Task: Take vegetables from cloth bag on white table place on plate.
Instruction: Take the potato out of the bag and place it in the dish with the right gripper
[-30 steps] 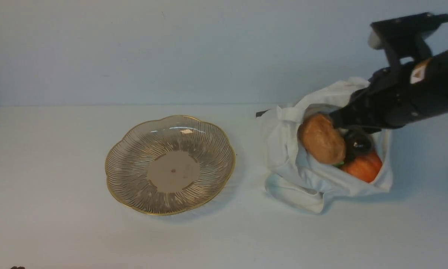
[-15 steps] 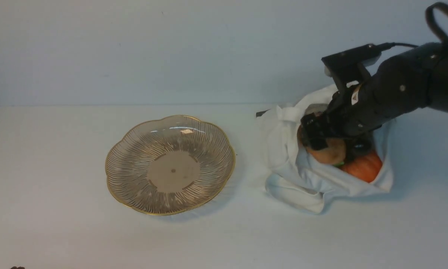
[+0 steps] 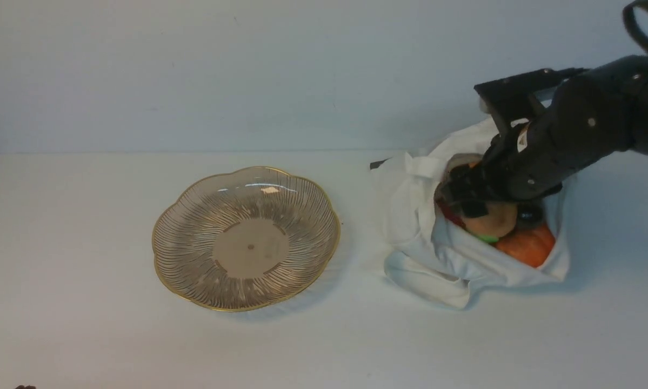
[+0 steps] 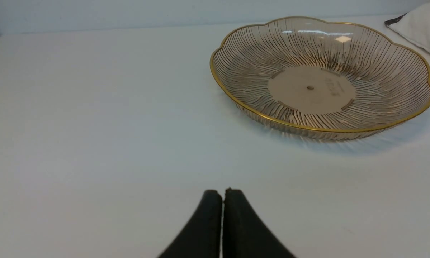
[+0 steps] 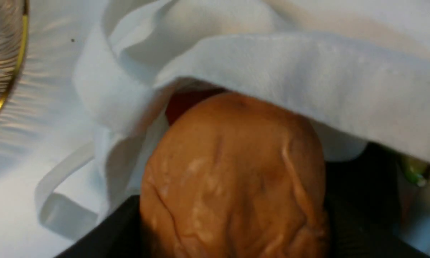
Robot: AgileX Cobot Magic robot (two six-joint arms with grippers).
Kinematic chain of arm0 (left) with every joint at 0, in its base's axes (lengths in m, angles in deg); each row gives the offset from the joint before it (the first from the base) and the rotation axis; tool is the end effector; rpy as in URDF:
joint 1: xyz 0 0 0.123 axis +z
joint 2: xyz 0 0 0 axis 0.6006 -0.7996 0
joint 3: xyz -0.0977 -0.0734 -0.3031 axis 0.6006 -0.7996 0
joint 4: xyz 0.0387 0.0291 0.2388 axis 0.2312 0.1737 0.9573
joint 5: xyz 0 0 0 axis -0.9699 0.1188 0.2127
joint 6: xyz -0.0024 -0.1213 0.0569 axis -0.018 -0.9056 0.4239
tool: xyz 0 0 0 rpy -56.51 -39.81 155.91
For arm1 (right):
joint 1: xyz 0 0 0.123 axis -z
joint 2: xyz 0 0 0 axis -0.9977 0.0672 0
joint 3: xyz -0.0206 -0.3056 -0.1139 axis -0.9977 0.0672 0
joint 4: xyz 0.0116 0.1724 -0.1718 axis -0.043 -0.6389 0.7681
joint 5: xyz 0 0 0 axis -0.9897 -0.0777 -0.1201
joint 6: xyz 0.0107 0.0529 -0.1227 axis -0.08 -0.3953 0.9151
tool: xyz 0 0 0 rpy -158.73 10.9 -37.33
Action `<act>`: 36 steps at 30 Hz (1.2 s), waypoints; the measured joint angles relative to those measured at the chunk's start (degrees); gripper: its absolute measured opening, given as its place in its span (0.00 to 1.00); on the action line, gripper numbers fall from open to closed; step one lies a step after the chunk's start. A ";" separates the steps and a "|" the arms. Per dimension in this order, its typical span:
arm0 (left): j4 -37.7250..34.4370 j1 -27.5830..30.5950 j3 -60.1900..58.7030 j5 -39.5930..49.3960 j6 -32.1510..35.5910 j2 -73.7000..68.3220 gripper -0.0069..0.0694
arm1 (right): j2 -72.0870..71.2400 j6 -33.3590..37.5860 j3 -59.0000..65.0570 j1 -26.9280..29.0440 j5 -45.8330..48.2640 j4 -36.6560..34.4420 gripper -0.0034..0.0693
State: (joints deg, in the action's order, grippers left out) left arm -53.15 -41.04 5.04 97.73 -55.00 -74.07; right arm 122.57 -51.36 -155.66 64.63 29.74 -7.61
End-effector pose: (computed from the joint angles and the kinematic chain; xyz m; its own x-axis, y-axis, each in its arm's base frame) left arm 0.0424 -0.0081 0.1570 -0.3049 -0.0091 -0.9524 0.0983 0.9943 -0.0410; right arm 0.3439 0.1299 0.2732 -0.8554 -0.2546 -0.4511 -0.2847 0.9586 -0.0012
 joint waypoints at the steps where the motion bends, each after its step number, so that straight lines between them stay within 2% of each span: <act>1: 0.00 0.00 0.00 0.00 0.00 0.00 0.08 | -1.20 -0.20 0.00 0.00 0.92 -0.54 0.78; 4: 0.00 0.00 0.00 0.00 0.00 0.00 0.08 | -4.48 -0.88 0.00 -0.06 3.15 -3.20 0.78; 7: 0.00 0.00 0.00 0.00 0.00 0.00 0.08 | -8.30 -0.03 0.00 -1.39 3.58 -9.93 0.78; 12: 0.00 0.00 0.00 0.00 0.00 0.00 0.08 | -8.24 8.33 -0.53 -6.65 -1.52 -21.28 0.78; 16: 0.00 0.00 0.00 0.00 0.00 0.00 0.08 | -1.05 15.58 -4.68 -12.29 -3.56 -28.49 0.78; 21: 0.00 0.00 0.00 0.00 0.00 0.00 0.08 | 10.83 17.97 -14.03 -16.75 -3.51 -28.60 0.78; 25: 0.00 0.00 0.00 0.00 0.00 0.00 0.08 | 20.17 18.14 -23.05 -18.06 -0.42 -28.10 0.78; 33: 0.00 0.00 0.00 0.00 0.00 0.00 0.08 | 29.97 18.09 -35.43 -18.21 5.14 -27.26 0.79; 36: 0.00 0.00 0.00 0.00 0.00 0.00 0.08 | 30.83 17.43 -37.96 -18.21 6.55 -26.77 0.85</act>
State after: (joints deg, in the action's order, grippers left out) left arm -53.15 -41.04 5.04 97.73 -55.00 -74.07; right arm 153.40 -33.93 -193.62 46.42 36.29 -34.38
